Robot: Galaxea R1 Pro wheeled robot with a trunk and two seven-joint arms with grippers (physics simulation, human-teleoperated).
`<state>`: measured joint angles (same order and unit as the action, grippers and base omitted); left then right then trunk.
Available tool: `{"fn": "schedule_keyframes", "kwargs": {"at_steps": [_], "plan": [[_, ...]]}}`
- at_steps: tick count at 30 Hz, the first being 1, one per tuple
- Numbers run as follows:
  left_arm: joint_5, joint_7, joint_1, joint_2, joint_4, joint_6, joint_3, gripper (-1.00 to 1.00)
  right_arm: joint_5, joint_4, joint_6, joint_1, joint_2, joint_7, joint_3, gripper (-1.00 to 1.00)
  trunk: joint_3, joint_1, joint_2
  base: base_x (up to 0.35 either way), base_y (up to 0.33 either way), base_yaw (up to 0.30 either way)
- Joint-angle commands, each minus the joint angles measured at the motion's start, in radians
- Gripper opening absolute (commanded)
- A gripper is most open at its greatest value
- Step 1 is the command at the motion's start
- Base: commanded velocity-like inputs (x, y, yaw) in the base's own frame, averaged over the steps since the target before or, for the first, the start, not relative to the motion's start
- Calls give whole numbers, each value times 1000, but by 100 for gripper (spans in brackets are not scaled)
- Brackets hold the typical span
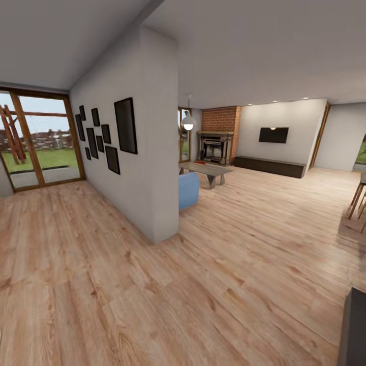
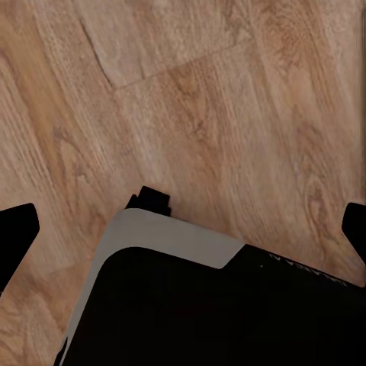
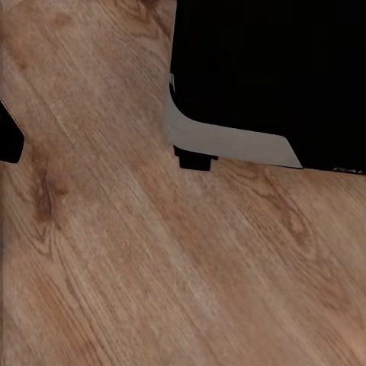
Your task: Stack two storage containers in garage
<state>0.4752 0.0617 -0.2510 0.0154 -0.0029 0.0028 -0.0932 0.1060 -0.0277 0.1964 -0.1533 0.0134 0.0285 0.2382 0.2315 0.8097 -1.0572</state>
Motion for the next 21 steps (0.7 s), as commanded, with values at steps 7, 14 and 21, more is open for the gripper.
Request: {"fn": "schedule_keyframes", "kwargs": {"at_steps": [7, 14, 21], "plan": [[8, 3, -1, 0, 0, 0, -9, 100, 14, -3, 4, -1, -1, 1, 8, 100, 1, 1, -1, 322, 0, 0], [8, 3, -1, 0, 0, 0, -8, 100, 11, -3, 4, -2, -1, -1, 8, 100, 1, 1, -1, 322, 0, 0], [8, 3, -1, 0, 0, 0, -8, 100, 9, -1, 4, -2, -6, -6, 9, 100, 1, 1, -1, 322, 0, 0]]}}
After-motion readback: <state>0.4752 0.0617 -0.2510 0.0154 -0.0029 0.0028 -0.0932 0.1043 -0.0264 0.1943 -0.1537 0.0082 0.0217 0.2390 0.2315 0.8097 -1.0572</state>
